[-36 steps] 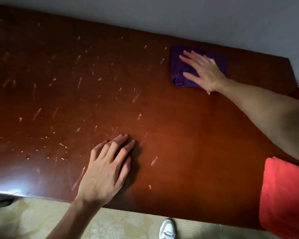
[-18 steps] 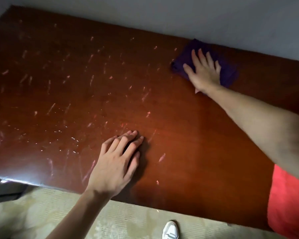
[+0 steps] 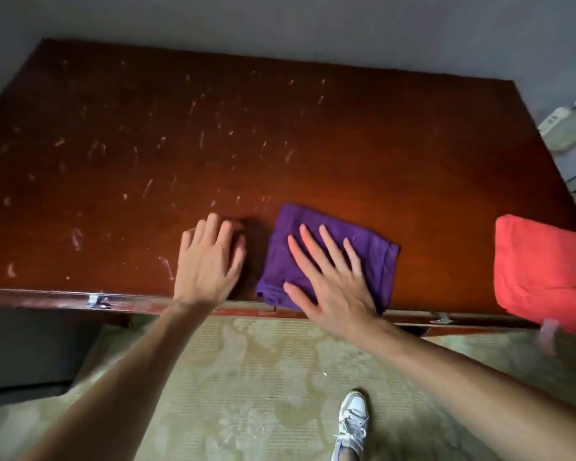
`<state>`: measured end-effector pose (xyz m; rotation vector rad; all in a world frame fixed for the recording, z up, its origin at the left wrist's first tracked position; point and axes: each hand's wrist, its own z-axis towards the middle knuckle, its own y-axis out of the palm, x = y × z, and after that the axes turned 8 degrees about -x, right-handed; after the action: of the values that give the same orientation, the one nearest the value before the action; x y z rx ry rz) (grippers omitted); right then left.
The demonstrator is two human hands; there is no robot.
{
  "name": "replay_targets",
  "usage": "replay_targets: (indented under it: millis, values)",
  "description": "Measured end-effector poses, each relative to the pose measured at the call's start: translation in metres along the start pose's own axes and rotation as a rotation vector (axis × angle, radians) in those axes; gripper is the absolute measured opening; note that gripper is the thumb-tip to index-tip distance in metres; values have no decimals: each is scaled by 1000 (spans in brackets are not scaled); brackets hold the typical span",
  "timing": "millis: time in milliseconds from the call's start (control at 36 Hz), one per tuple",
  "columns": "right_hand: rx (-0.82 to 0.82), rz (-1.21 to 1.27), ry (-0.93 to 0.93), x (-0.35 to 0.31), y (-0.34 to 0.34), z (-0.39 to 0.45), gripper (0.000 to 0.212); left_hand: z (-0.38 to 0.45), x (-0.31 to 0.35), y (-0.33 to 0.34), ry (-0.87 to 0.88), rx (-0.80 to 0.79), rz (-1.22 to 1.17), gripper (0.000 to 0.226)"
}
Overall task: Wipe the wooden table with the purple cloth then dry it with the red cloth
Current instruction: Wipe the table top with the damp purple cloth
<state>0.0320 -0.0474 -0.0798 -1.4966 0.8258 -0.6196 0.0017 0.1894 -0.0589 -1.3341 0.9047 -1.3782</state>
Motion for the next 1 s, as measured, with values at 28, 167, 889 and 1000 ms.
replay_targets:
  millis: [28, 167, 889, 1000]
  values:
    - [-14, -15, -39, 1, -2, -1, 73, -4, -10, -4, 10, -17, 18, 31]
    - [-115, -40, -262, 25, -14, 27, 75, -11, -45, -13, 93, -103, 102, 44]
    - [-126, -15, -226, 188, -92, 386, 89, -2, -58, -2, 108, -125, 12, 54]
    - [-105, -6, -152, 185, -93, 395, 75, -4, -63, 0, 96, -159, -6, 66]
